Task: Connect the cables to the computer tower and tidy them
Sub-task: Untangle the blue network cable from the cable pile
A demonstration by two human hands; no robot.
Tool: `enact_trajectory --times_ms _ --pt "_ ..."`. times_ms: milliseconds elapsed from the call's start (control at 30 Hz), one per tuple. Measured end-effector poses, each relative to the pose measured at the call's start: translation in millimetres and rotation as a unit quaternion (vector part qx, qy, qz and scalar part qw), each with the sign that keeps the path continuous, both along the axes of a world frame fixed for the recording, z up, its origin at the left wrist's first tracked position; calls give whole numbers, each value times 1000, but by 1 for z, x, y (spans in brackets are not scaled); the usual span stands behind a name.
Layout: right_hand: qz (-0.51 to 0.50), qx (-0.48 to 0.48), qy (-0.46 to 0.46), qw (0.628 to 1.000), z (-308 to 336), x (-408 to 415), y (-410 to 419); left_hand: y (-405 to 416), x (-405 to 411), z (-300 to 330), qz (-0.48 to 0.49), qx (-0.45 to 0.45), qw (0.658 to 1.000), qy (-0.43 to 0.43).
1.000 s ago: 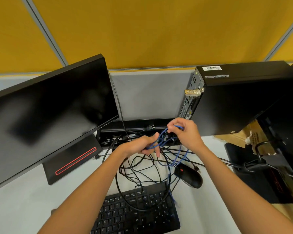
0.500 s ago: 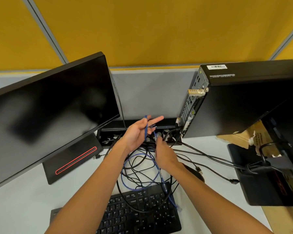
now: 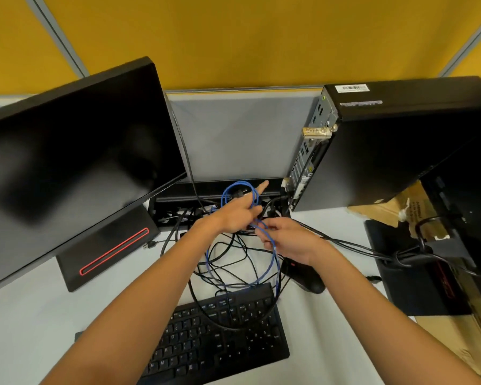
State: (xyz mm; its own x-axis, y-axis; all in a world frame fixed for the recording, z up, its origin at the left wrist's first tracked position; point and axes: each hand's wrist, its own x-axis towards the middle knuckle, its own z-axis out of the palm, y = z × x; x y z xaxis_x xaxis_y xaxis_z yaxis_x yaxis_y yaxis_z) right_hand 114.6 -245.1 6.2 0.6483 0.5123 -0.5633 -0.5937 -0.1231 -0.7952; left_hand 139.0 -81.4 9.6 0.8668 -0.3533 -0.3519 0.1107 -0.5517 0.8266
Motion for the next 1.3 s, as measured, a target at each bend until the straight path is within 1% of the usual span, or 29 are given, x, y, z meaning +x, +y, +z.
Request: enact_trajectory --times_ms 33,100,133,200,267,300,333,400,467,533,567,633,667,700,767,833,867,933,1000,1033,1100,1133,1167,1200,1233,1300 --pt "-20 61 51 997 2 0 -8 6 0 -3 -4 23 1000 0" --pt "-27 142 105 984 3 0 -26 21 -2 -6 1 40 999 -5" --pt "-19 162 116 980 3 1 -35 29 -4 -6 13 29 999 -5" --pt "8 156 105 982 8 5 -47 43 -11 -5 44 8 999 0" --pt "50 83 34 995 16 9 -49 51 -17 1 54 -2 998 9" --pt "70 27 -28 997 21 12 -46 52 -19 4 43 -5 999 12" --pt "82 -30 -99 991 28 15 -41 52 -21 9 21 -7 1000 17" --pt "67 -99 -243 963 40 24 -25 46 -24 19 -26 -13 999 33" --pt "25 -119 -331 936 49 35 -9 40 -25 29 -56 -34 996 63" --pt "-20 -130 -371 919 48 45 4 38 -25 39 -65 -70 990 104" --pt "-40 -141 -385 911 44 49 9 39 -23 41 -59 -107 985 123" --pt "-74 -192 -407 890 28 50 17 43 -20 41 -20 -202 969 139" --pt "-81 -236 -414 876 17 46 20 44 -18 41 12 -246 960 137" --pt "-75 -286 -420 858 7 41 22 44 -16 39 48 -280 950 132" --pt "-23 -378 -432 819 -8 26 26 41 -11 36 110 -339 924 140" --pt "37 -419 -454 785 -17 9 33 34 -7 33 156 -404 886 165" --pt "51 -416 -463 781 -17 2 36 31 -7 32 172 -428 870 173" --pt "74 -385 -460 797 -18 -9 44 23 -6 28 192 -459 849 177" --pt "127 -352 -427 823 -17 -18 52 15 -6 23 217 -448 850 175" --pt "152 -326 -396 845 -16 -21 54 13 -5 19 231 -425 859 169" --pt "169 -249 -283 910 -10 -27 50 13 -2 15 238 -372 886 142" --pt "175 -219 -229 932 -7 -28 43 17 0 14 229 -342 903 128" --pt "193 -200 -194 941 -4 -29 34 22 1 14 211 -299 924 109" --pt "220 -189 -177 940 1 -29 24 28 2 15 183 -246 948 88" --pt "248 -179 -173 936 7 -27 14 33 2 14 147 -193 968 66" --pt "299 -170 -188 920 23 -17 -2 37 -1 13 74 -111 990 43"
